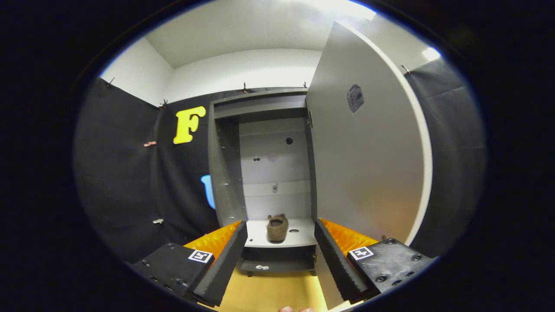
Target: Open the shoe cabinet door, grab the shoes and put them into the shoe cabinet, then close the shoe cabinet door.
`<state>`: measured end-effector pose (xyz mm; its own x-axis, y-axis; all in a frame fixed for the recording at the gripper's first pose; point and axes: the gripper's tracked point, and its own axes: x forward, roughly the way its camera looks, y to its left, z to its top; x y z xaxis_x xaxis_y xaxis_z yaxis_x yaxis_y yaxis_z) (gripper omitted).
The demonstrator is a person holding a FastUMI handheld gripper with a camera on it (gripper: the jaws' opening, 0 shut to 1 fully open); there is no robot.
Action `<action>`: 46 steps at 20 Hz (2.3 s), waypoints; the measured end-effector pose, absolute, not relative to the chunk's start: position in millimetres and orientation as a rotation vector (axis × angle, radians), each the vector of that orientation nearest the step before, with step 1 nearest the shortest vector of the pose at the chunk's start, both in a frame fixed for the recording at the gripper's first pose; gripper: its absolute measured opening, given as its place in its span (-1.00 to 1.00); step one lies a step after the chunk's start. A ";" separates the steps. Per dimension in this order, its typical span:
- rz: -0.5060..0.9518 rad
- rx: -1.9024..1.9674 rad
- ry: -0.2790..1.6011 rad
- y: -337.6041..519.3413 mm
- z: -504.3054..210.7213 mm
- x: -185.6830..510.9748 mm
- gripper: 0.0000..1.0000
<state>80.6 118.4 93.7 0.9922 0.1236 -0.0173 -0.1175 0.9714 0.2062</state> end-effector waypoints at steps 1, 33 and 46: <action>0.114 0.198 0.030 106.0 91.7 73.5 0.96; -0.105 0.158 0.128 -100.1 30.3 78.1 0.95; 0.024 0.167 0.120 65.1 30.8 99.3 0.95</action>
<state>99.3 65.1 30.8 0.9926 0.0339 -0.1168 -0.0139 0.9858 0.1674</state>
